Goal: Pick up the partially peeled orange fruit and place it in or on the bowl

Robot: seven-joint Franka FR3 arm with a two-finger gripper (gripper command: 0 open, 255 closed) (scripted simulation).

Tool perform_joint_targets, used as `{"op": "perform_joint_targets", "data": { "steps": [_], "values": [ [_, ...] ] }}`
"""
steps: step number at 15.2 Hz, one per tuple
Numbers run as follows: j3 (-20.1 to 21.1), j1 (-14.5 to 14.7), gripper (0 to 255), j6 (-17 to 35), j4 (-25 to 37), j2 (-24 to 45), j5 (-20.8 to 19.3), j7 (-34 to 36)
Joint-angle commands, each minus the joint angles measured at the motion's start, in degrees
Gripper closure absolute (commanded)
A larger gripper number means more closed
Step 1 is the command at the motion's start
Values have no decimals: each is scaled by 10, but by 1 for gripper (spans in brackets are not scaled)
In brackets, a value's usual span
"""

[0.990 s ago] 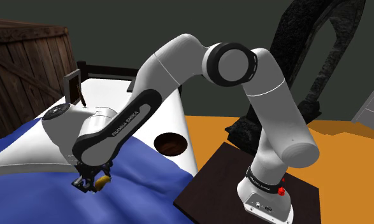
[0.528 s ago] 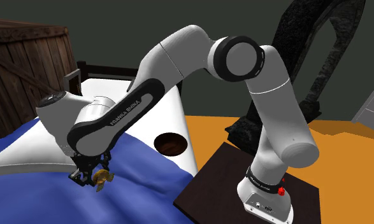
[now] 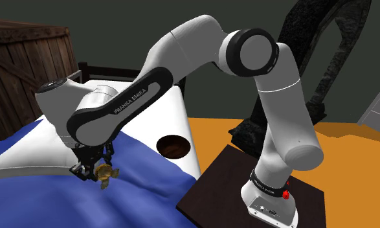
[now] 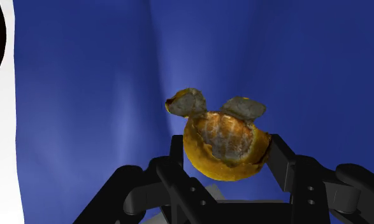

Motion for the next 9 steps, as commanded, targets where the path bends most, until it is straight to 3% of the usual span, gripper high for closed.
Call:
{"op": "perform_joint_targets", "data": {
  "steps": [1,9],
  "values": [
    [0,-17,255,14,-37,-26,4,-12],
    [-12,-96,255,87,-210,-143,21,-87]
  ]
}}
